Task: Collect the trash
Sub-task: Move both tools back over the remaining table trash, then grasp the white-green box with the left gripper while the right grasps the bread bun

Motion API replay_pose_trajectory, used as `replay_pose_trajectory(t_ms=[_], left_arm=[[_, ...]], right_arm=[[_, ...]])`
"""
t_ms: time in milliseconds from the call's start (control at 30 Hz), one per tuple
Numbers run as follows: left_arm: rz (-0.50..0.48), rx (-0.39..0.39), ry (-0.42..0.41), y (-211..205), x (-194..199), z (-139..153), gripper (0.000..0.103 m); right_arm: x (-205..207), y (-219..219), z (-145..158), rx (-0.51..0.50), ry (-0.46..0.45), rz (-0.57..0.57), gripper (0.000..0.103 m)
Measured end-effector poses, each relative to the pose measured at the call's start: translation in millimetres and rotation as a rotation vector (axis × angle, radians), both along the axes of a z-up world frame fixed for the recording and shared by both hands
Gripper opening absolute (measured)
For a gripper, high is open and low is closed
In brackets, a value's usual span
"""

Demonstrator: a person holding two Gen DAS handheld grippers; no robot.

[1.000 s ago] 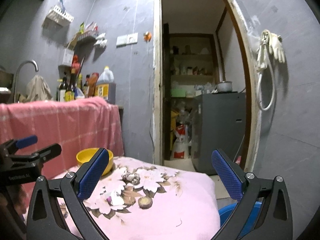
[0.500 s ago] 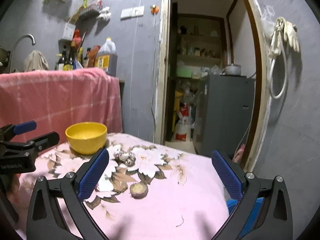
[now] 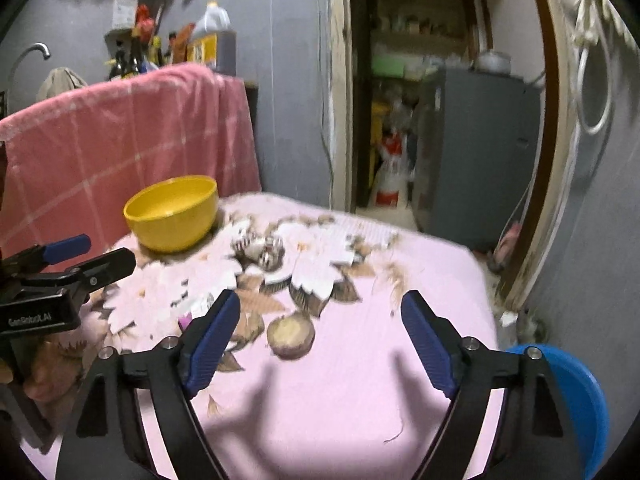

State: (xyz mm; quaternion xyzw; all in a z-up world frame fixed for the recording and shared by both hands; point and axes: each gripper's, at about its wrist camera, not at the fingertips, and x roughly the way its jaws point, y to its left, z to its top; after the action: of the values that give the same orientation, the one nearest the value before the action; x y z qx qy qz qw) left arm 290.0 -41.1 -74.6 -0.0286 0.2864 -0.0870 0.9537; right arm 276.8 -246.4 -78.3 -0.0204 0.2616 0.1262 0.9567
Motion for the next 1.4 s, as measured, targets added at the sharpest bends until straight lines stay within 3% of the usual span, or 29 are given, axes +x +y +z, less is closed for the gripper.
replay_pose_trajectory(t_ms=[233, 433, 567, 700, 833, 933, 1200, 1267, 1400], left_arm=[[-0.082, -0.083, 0.141, -6, 19, -9, 0.070], [-0.136, -0.104, 0.224, -16, 28, -20, 0.058], [-0.155, -0.108, 0.267, -21, 34, -25, 0.052], [-0.169, -0.115, 0.299, -26, 40, -28, 0.044], [-0.182, -0.110, 0.327, -31, 44, -30, 0.034], [-0.190, -0.100, 0.326, -34, 44, -29, 0.032], [-0.199, -0.113, 0.328, -37, 44, -28, 0.029], [-0.208, -0.132, 0.323, -36, 42, -27, 0.015], [-0.211, -0.118, 0.300, -40, 35, -23, 0.009]], right_arm=[[18, 2, -14, -0.006, 0.131, 0.024, 0.072], [33, 8, -26, -0.007, 0.229, 0.078, 0.068], [42, 13, -31, -0.019, 0.273, 0.094, 0.057], [48, 16, -32, -0.028, 0.290, 0.099, 0.052], [49, 14, -33, -0.015, 0.301, 0.098, 0.038], [47, 15, -34, -0.010, 0.302, 0.113, 0.029], [38, 12, -33, 0.011, 0.281, 0.111, 0.020], [34, 9, -31, 0.032, 0.269, 0.110, 0.018], [24, 3, -29, 0.042, 0.240, 0.095, 0.015]])
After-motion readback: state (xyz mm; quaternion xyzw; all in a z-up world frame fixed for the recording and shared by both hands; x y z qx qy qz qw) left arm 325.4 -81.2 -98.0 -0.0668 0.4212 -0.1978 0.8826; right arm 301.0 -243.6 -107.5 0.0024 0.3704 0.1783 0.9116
